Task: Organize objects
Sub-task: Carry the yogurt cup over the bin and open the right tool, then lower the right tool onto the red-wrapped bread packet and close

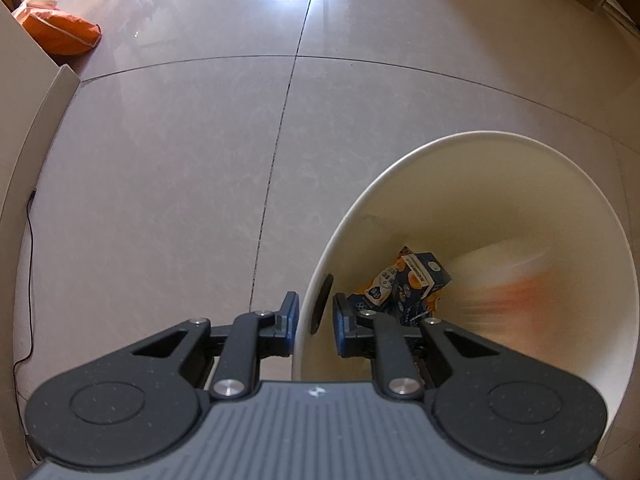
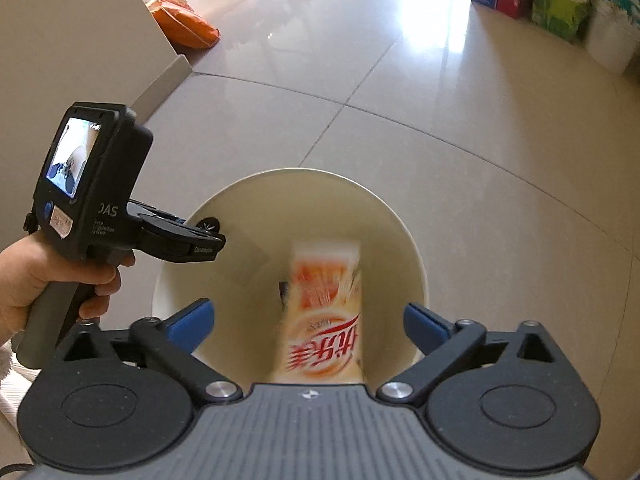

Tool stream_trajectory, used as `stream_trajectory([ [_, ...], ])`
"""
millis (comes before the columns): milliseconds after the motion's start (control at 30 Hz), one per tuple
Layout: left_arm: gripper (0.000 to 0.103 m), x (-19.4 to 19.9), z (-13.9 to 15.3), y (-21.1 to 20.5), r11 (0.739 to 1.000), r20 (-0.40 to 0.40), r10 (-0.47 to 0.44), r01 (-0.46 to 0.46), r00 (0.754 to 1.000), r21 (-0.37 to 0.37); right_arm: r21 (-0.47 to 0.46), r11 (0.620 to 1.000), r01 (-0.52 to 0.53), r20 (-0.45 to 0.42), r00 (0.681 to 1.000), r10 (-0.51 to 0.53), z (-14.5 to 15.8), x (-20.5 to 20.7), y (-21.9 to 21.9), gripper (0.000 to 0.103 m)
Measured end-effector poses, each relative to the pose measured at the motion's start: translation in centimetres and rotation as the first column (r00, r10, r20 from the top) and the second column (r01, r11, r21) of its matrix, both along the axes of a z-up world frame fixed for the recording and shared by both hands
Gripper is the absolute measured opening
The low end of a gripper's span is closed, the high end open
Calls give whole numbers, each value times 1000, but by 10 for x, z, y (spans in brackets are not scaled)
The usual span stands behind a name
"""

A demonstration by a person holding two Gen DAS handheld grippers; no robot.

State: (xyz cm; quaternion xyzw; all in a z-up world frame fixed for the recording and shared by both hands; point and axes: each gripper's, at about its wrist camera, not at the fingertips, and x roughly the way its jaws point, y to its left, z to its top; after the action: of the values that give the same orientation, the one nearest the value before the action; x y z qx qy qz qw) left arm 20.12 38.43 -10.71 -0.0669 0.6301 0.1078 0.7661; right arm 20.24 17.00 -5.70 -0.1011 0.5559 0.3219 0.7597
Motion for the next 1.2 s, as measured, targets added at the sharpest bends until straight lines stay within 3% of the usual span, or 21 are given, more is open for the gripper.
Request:
stream_trajectory([
  [200, 16, -1, -1, -1, 1000, 2, -3, 3, 1000, 7, 36, 998, 43, -9, 999, -43, -3, 0, -26, 103],
  [467, 16, -1, -2, -2, 1000, 2, -2, 2, 1000, 15, 95, 989, 110, 116, 986, -121, 3, -6, -87, 103],
  [600, 16, 0, -2, -3, 1000, 1, 2, -2, 1000, 15, 65, 981, 181, 161, 969, -189, -18, -8, -118, 103],
  [800, 16, -1, -1, -6, 1000, 1, -3, 3, 1000, 25, -70, 966, 248, 198, 953, -230, -72, -12, -158, 103],
  [967, 16, 0, -1, -8, 1000, -2, -2, 2, 1000, 28, -134, 967, 216, 62, 976, -210, -135, -8, -176, 103],
  [1100, 16, 0, -1, -8, 999, -1, -5, 5, 1000, 38, -107, 969, 224, -43, 972, -230, -184, 5, -184, 103],
  [1200, 16, 0, -2, -9, 999, -1, -4, 5, 1000, 39, -110, 960, 256, -70, 962, -264, -217, 19, -187, 103],
])
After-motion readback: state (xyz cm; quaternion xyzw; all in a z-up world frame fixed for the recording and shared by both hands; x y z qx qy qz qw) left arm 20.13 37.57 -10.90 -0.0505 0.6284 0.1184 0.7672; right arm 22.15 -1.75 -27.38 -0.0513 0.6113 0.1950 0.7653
